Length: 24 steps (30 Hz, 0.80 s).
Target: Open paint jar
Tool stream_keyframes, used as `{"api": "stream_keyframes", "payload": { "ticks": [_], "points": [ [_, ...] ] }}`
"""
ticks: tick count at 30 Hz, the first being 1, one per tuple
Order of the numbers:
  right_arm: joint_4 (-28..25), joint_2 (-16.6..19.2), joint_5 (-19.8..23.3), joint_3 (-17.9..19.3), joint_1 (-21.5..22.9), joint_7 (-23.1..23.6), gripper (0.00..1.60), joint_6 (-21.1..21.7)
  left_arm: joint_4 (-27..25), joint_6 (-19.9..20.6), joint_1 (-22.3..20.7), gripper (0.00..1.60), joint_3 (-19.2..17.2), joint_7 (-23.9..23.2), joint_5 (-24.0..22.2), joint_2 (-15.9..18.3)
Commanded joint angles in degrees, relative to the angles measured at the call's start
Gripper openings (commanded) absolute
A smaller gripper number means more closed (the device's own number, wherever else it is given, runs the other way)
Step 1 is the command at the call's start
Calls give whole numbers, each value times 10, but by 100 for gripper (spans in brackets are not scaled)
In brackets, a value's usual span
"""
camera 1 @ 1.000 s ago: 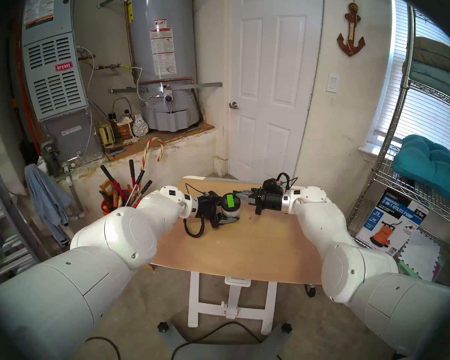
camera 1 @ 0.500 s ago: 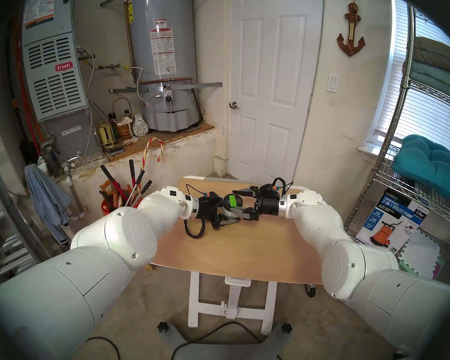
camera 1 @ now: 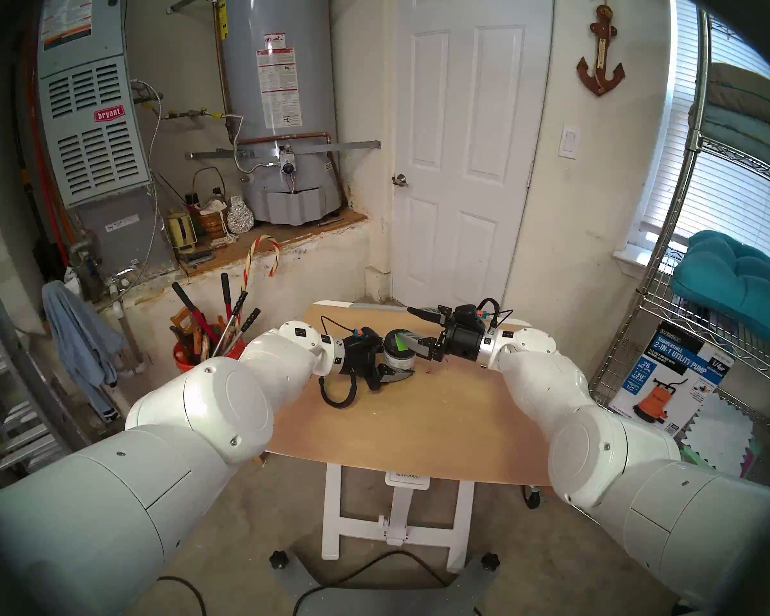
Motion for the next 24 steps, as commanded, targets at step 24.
{"api": "stream_keyframes", "payload": {
  "ticks": [24],
  "points": [
    [-105, -49, 1, 23, -74, -7, 160, -22, -2, 15, 4, 0, 0, 16, 1, -4]
  ]
}}
